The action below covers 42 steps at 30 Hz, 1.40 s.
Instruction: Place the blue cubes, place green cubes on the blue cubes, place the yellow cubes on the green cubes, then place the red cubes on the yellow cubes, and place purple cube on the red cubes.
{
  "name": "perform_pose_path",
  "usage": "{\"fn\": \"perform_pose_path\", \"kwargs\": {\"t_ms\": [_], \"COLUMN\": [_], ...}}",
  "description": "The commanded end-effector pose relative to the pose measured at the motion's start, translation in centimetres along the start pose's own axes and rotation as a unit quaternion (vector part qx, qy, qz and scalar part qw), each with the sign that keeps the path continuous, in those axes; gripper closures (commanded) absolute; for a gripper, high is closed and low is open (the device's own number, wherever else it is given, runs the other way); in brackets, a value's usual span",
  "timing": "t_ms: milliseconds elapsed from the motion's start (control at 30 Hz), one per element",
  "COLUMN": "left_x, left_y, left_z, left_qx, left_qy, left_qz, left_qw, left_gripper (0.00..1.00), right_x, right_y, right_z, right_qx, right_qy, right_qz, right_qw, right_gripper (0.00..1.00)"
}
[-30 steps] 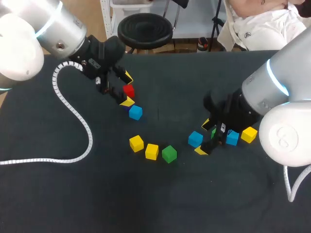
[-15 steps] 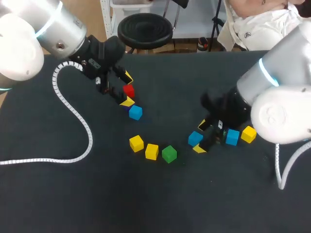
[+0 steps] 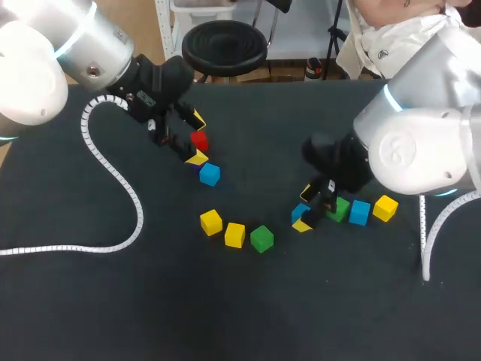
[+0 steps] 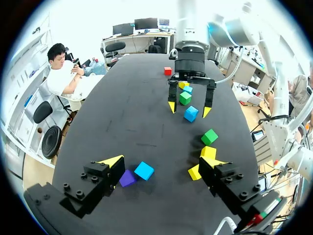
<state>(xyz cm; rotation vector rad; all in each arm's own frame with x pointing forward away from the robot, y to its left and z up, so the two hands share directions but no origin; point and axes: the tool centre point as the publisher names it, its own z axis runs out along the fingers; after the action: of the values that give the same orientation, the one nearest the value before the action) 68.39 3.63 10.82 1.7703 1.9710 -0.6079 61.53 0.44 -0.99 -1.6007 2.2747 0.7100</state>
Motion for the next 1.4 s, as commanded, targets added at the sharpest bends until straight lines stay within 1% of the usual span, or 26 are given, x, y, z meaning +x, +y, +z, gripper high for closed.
{"fn": "perform_pose_path", "kwargs": {"t_ms": [33, 133, 167, 200, 233, 267, 467, 600, 633, 667, 833, 900, 1067, 1167, 1333, 1400], "left_x": [0.1, 0.1, 0.1, 0.1, 0.1, 0.1, 0.1, 0.1, 0.1, 0.1, 0.1, 0.1, 0.1, 0.1, 0.1, 0.1], "left_y": [0.0, 0.0, 0.0, 0.0, 0.0, 0.0, 0.0, 0.0, 0.0, 0.0, 0.0, 0.0, 0.0, 0.0, 0.0, 0.0], "left_z": [0.0, 0.0, 0.0, 0.0, 0.0, 0.0, 0.0, 0.0, 0.0, 0.0, 0.0, 0.0, 0.0, 0.0, 0.0, 0.0], "left_qx": [0.0, 0.0, 0.0, 0.0, 0.0, 0.0, 0.0, 0.0, 0.0, 0.0, 0.0, 0.0, 0.0, 0.0, 0.0, 0.0], "left_qy": [0.0, 0.0, 0.0, 0.0, 0.0, 0.0, 0.0, 0.0, 0.0, 0.0, 0.0, 0.0, 0.0, 0.0, 0.0, 0.0], "left_qz": [0.001, 0.001, 0.001, 0.001, 0.001, 0.001, 0.001, 0.001, 0.001, 0.001, 0.001, 0.001, 0.001, 0.001, 0.001, 0.001], "left_qw": [1.0, 1.0, 1.0, 1.0, 1.0, 1.0, 1.0, 1.0, 1.0, 1.0, 1.0, 1.0, 1.0, 1.0, 1.0, 1.0], "left_gripper": [0.0, 0.0, 0.0, 0.0, 0.0, 0.0, 0.0, 0.0, 0.0, 0.0, 0.0, 0.0, 0.0, 0.0, 0.0, 0.0], "right_x": [0.1, 0.1, 0.1, 0.1, 0.2, 0.3, 0.6, 0.7, 0.7, 0.6, 0.4, 0.2, -0.8, -1.6, -2.6, -2.8], "right_y": [-0.4, -0.5, -0.5, -0.4, -0.4, -0.4, -0.2, -0.1, 0.0, 0.0, 0.4, 0.6, 0.7, 0.6, 0.5, 0.7], "right_z": [0.5, 0.6, 0.6, 0.6, 0.6, 0.6, 0.2, 0.3, 0.3, 0.3, -0.1, -0.4, -0.7, -1.0, -1.6, -2.0], "right_qx": [-0.002, 0.0, 0.002, 0.004, 0.006, 0.008, 0.013, 0.011, 0.011, 0.011, -0.001, -0.009, -0.023, -0.021, -0.019, -0.024], "right_qy": [0.0, 0.004, 0.006, 0.008, 0.011, 0.012, 0.013, 0.012, 0.013, 0.015, 0.022, 0.025, 0.051, 0.066, 0.067, 0.055], "right_qz": [0.002, 0.006, 0.008, 0.01, 0.013, 0.015, 0.017, 0.017, 0.013, 0.01, -0.017, -0.039, -0.087, -0.094, -0.096, -0.091], "right_qw": [1.0, 1.0, 1.0, 1.0, 1.0, 1.0, 1.0, 1.0, 1.0, 1.0, 1.0, 0.999, 0.995, 0.993, 0.993, 0.994], "right_gripper": [0.0, 0.0, 0.08, 0.3, 0.41, 0.49, 0.57, 0.69, 0.82, 1.0, 1.0, 1.0, 1.0, 1.0, 1.0, 1.0]}}
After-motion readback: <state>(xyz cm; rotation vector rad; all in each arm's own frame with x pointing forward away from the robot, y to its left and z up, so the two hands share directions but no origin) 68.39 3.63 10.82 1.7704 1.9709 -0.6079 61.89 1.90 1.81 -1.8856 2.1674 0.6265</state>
